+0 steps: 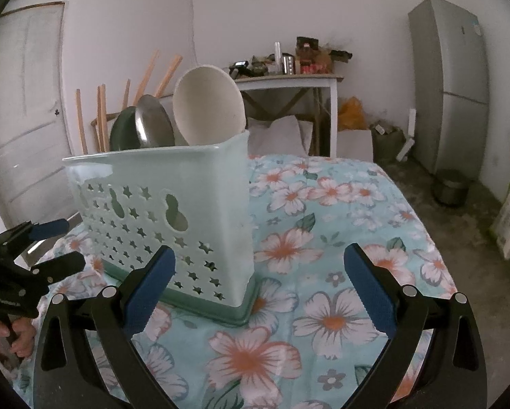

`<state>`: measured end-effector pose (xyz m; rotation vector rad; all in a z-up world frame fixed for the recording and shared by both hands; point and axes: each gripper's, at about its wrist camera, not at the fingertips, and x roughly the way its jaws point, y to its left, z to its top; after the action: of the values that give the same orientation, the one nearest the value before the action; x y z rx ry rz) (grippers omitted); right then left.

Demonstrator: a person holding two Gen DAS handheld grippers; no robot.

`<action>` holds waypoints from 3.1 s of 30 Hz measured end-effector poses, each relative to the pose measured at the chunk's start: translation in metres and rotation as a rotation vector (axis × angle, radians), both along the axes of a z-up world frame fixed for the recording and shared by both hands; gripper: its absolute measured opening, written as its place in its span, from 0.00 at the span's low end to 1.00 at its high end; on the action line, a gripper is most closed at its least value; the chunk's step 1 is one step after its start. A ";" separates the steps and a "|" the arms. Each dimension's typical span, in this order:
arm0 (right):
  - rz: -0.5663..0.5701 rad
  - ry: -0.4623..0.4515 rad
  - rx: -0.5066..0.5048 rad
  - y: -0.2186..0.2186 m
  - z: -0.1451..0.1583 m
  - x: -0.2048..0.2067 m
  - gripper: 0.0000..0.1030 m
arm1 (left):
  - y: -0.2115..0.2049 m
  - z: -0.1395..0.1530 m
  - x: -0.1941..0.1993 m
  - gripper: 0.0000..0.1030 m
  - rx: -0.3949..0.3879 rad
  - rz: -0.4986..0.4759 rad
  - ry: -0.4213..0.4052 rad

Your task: Organize utensils

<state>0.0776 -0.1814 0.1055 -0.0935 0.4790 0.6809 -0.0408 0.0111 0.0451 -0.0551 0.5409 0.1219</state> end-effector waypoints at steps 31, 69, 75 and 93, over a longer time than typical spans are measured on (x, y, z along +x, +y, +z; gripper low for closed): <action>-0.008 -0.030 -0.011 0.003 0.000 -0.001 0.92 | -0.020 0.004 -0.009 0.96 0.116 0.033 -0.035; -0.018 -0.021 -0.011 0.000 -0.003 0.001 0.93 | -0.014 0.002 -0.007 0.96 0.081 0.034 -0.030; -0.018 -0.020 -0.011 0.000 -0.003 0.001 0.92 | -0.014 0.002 -0.007 0.96 0.081 0.034 -0.030; -0.017 -0.021 -0.011 0.000 -0.003 0.001 0.93 | -0.012 0.000 -0.006 0.96 0.076 0.030 -0.026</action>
<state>0.0788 -0.1815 0.1028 -0.1069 0.4633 0.6597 -0.0470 -0.0008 0.0454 0.0093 0.5094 0.1711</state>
